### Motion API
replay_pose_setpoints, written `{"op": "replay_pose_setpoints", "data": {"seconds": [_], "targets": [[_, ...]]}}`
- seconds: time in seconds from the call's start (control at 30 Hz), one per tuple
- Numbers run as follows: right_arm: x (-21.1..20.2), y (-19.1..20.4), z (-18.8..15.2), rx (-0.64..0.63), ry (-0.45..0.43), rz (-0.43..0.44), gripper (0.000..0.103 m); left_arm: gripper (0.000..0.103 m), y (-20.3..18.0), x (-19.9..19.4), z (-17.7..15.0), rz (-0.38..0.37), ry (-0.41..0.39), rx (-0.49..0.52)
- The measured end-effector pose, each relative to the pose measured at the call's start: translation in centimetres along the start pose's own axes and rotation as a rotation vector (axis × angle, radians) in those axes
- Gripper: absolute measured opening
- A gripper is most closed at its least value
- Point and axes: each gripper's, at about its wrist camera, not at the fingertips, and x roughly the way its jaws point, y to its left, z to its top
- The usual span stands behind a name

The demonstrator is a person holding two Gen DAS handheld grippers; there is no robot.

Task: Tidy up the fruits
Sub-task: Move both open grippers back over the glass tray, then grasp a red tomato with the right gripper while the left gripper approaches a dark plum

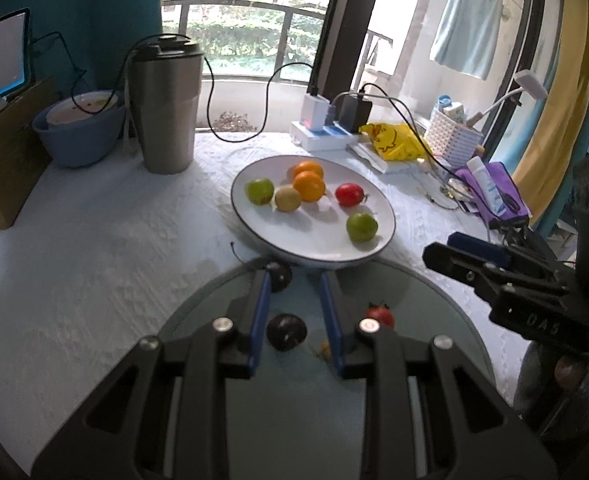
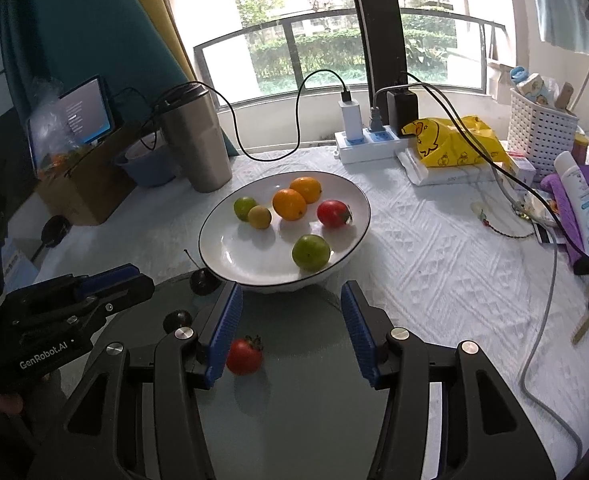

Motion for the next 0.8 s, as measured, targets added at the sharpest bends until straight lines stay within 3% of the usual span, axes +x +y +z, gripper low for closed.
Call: {"op": "replay_pose_setpoints", "data": {"seconds": [0.13, 0.3, 0.8], "targets": [[-0.4, 0.2, -0.7, -0.002, 0.002, 0.000, 0.054, 0.030, 0.0, -0.4, -0.8, 0.000, 0.006, -0.001], [-0.2, 0.7, -1.9, -0.006, 0.023, 0.002, 0.054, 0.040, 0.3, -0.6, -2.3, 0.000, 0.016, -0.020], [2.0, 2.2, -3.9, -0.035, 0.095, 0.027, 0.054, 0.040, 1.3, 0.2, -4.5, 0.005, 0.053, -0.041]]}}
